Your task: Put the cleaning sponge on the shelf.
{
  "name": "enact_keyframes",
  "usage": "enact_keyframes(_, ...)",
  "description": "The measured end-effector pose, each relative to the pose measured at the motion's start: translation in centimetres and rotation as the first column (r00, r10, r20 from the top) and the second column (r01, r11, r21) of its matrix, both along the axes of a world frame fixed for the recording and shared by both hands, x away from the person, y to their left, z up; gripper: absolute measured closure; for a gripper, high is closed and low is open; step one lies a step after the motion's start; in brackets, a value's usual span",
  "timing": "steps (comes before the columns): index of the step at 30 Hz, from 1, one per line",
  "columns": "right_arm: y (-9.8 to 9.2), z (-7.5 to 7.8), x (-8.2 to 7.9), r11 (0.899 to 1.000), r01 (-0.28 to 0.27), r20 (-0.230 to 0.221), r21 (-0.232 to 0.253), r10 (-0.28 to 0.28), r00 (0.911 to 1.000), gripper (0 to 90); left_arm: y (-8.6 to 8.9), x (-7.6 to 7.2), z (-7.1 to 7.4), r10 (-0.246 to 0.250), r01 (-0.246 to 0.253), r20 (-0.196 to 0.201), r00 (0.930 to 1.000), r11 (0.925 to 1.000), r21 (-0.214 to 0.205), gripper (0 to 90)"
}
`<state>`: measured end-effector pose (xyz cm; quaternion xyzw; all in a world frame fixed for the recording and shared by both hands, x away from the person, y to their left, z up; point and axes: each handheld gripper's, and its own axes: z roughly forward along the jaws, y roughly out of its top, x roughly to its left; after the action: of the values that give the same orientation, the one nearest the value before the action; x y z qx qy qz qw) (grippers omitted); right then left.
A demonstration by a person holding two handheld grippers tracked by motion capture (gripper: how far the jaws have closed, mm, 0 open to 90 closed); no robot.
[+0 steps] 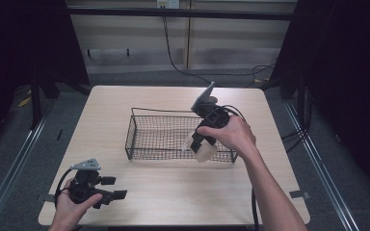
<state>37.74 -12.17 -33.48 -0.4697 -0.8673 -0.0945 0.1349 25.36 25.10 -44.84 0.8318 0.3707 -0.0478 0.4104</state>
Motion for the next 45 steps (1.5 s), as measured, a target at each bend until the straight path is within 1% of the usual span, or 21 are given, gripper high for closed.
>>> enact_keyframes(5, -0.4, 0.0, 0.8, 1.000, 0.017, -0.004, -0.003, -0.017, 0.9999, 27.2, 0.0, 0.0, 0.0, 0.002, -0.002, 0.001, 1.0000, 1.0000, -0.001, 21.5)
enact_keyframes(6, -0.8, -0.1, 1.3, 0.999, 0.037, -0.003, -0.013, -0.037, 0.9993, 27.2, 0.0, 0.0, 0.0, 0.001, -0.001, 0.003, 1.0000, 1.0000, -0.002, 21.5)
enact_keyframes(9, -1.0, -0.4, 1.9, 0.997, 0.061, -0.004, -0.055, -0.061, 0.9981, 27.2, 0.0, 0.0, 0.0, -0.002, 0.002, 0.002, 1.0000, 1.0000, 0.000, 21.8)
enact_keyframes(13, -1.2, -0.4, 2.4, 0.994, 0.080, 0.002, -0.070, -0.080, 0.9968, 27.2, 0.0, 0.0, 0.0, -0.002, 0.002, 0.002, 1.0000, 1.0000, 0.000, 21.8)
enact_keyframes(19, -1.7, -1.2, 3.0, 0.988, 0.127, -0.006, -0.090, -0.128, 0.9917, 27.2, -0.1, 0.0, 0.0, -0.008, 0.008, 0.004, 1.0000, 1.0000, 0.005, 21.9)
enact_keyframes(20, -1.8, -1.9, 3.2, 0.985, 0.142, -0.017, -0.100, -0.144, 0.9894, 27.2, 0.0, 0.0, 0.0, -0.011, 0.011, 0.003, 0.9999, 0.9999, 0.005, 21.9)
enact_keyframes(21, -1.8, -1.9, 3.2, 0.985, 0.142, -0.017, -0.100, -0.144, 0.9894, 27.2, 0.0, 0.0, 0.0, -0.011, 0.011, 0.003, 0.9999, 0.9999, 0.005, 21.9)
enact_keyframes(24, -2.3, -2.6, 3.7, 0.979, 0.175, -0.017, -0.100, -0.178, 0.9839, 27.2, 0.0, 0.0, 0.1, -0.009, 0.009, 0.003, 1.0000, 1.0000, 0.003, 21.9)
enact_keyframes(28, -3.0, -2.8, 4.1, 0.972, 0.214, -0.011, -0.100, -0.216, 0.9762, 27.2, -0.1, 0.0, 0.0, -0.006, 0.006, 0.005, 1.0000, 1.0000, 0.006, 21.9)
enact_keyframes(29, -3.0, -2.8, 4.1, 0.972, 0.214, -0.011, -0.100, -0.216, 0.9762, 27.2, -0.1, 0.0, 0.0, -0.006, 0.006, 0.005, 1.0000, 1.0000, 0.007, 21.9)
enact_keyframes(30, -3.6, -2.8, 4.3, 0.966, 0.243, -0.002, -0.091, -0.244, 0.9697, 27.2, 0.0, 0.0, 0.0, -0.009, 0.009, 0.002, 1.0000, 0.9999, 0.007, 21.9)
enact_keyframes(32, -3.9, -2.9, 4.5, 0.960, 0.266, -0.002, -0.089, -0.267, 0.9636, 27.2, -0.1, 0.0, 0.0, -0.006, 0.006, 0.005, 1.0000, 0.9999, 0.008, 21.9)
enact_keyframes(33, -3.9, -2.9, 4.5, 0.960, 0.266, -0.002, -0.089, -0.267, 0.9636, 27.2, -0.1, 0.0, 0.0, -0.006, 0.006, 0.005, 1.0000, 0.9999, 0.008, 21.9)
enact_keyframes(34, -4.3, -3.3, 4.6, 0.953, 0.282, 0.000, -0.107, -0.284, 0.9589, 27.2, -0.1, 0.0, 0.0, -0.009, 0.009, 0.002, 1.0000, 0.9999, 0.007, 21.9)
enact_keyframes(35, -4.4, -3.4, 4.7, 0.950, 0.295, -0.002, -0.104, -0.297, 0.9549, 27.2, -0.1, 0.0, 0.0, -0.008, 0.008, 0.005, 1.0000, 0.9999, 0.012, 21.9)
enact_keyframes(36, -4.4, -3.4, 4.7, 0.950, 0.295, -0.002, -0.104, -0.297, 0.9549, 27.2, -0.1, 0.0, 0.0, -0.008, 0.008, 0.005, 1.0000, 0.9999, 0.012, 21.9)
enact_keyframes(39, -5.0, -4.0, 5.0, 0.937, 0.336, 0.006, -0.093, -0.337, 0.9415, 27.2, -0.1, 0.0, 0.0, -0.010, 0.010, 0.002, 0.9999, 0.9999, 0.011, 21.9)
enact_keyframes(42, -5.4, -4.3, 5.2, 0.934, 0.345, 0.008, -0.094, -0.346, 0.9381, 27.2, -0.1, 0.0, 0.0, -0.008, 0.007, 0.003, 1.0000, 0.9999, 0.009, 21.9)
enact_keyframes(43, -5.6, -4.8, 5.3, 0.928, 0.360, 0.001, -0.093, -0.361, 0.9324, 27.2, 0.0, 0.0, 0.0, -0.007, 0.007, 0.005, 1.0000, 0.9999, 0.010, 21.9)
enact_keyframes(44, -5.7, -4.9, 5.3, 0.926, 0.364, 0.005, -0.096, -0.366, 0.9308, 27.2, 0.0, 0.0, 0.0, -0.009, 0.009, 0.002, 1.0000, 0.9999, 0.009, 21.9)
enact_keyframes(45, -5.8, -5.1, 5.3, 0.926, 0.360, 0.004, -0.112, -0.362, 0.9321, 27.2, 0.0, 0.0, 0.0, -0.009, 0.009, 0.002, 1.0000, 0.9999, 0.009, 21.9)
